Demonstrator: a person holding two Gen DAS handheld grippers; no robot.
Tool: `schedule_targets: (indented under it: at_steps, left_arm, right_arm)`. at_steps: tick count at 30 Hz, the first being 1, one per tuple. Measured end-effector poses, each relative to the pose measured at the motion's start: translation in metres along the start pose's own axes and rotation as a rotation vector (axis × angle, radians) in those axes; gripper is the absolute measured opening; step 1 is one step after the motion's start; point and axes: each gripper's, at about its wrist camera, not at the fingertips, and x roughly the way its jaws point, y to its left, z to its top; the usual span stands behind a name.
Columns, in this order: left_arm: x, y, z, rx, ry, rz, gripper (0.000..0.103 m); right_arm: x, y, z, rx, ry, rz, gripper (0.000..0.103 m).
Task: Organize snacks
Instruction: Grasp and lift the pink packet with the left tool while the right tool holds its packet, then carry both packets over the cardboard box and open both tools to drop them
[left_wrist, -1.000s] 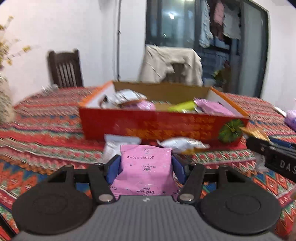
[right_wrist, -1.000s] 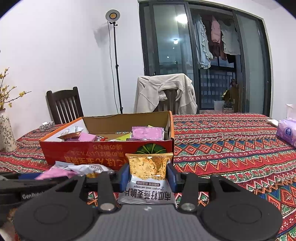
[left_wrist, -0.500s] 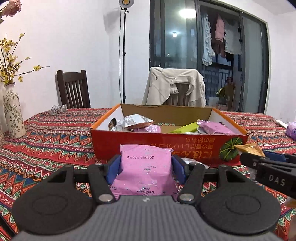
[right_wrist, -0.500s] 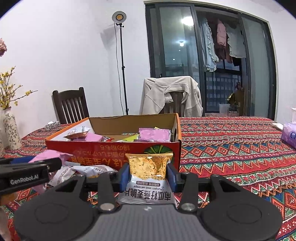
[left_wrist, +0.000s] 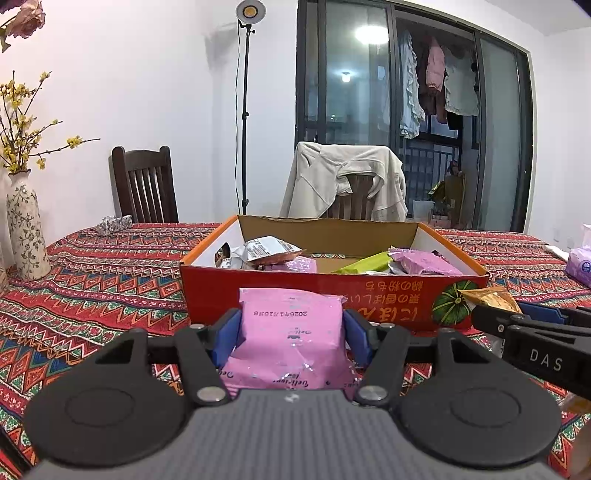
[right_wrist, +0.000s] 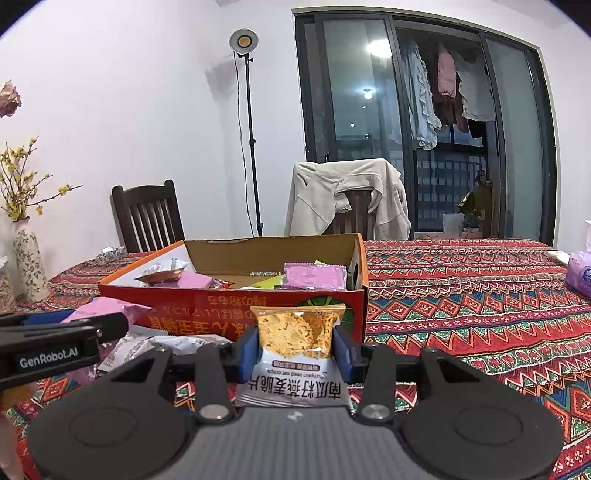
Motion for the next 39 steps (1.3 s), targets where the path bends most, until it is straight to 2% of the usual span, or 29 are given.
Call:
schedule_targets:
  at_steps: [7,18,23,28,33,39]
  left_arm:
    - [-0.003,0.002,0.001,-0.010,-0.023,-0.008,0.062]
    - [-0.014,-0.002,0.001,0.018,-0.105,0.010,0.062]
    - [-0.019,-0.007,0.003,0.048,-0.127,-0.004,0.062]
    - [-0.030,-0.008,0.019,0.053,-0.140,-0.044,0.062]
    - [-0.038,-0.003,0.045,0.061,-0.182,-0.072,0.062]
    - [-0.032,0.004,0.071,0.026,-0.223,-0.055,0.062]
  right_arm:
    - [0.000,0.001,0.000,0.001,-0.008,0.006,0.042]
    - [0.000,-0.003,0.001,0.018,-0.022,0.019,0.042]
    - [0.001,-0.003,0.001,0.021,-0.028,0.023,0.042]
    - [-0.001,0.005,0.005,-0.009,-0.048,0.013,0.042]
    - [-0.010,0.010,0.027,-0.016,-0.096,0.021,0.042]
    - [-0.005,0.014,0.066,-0.014,-0.141,-0.013,0.042]
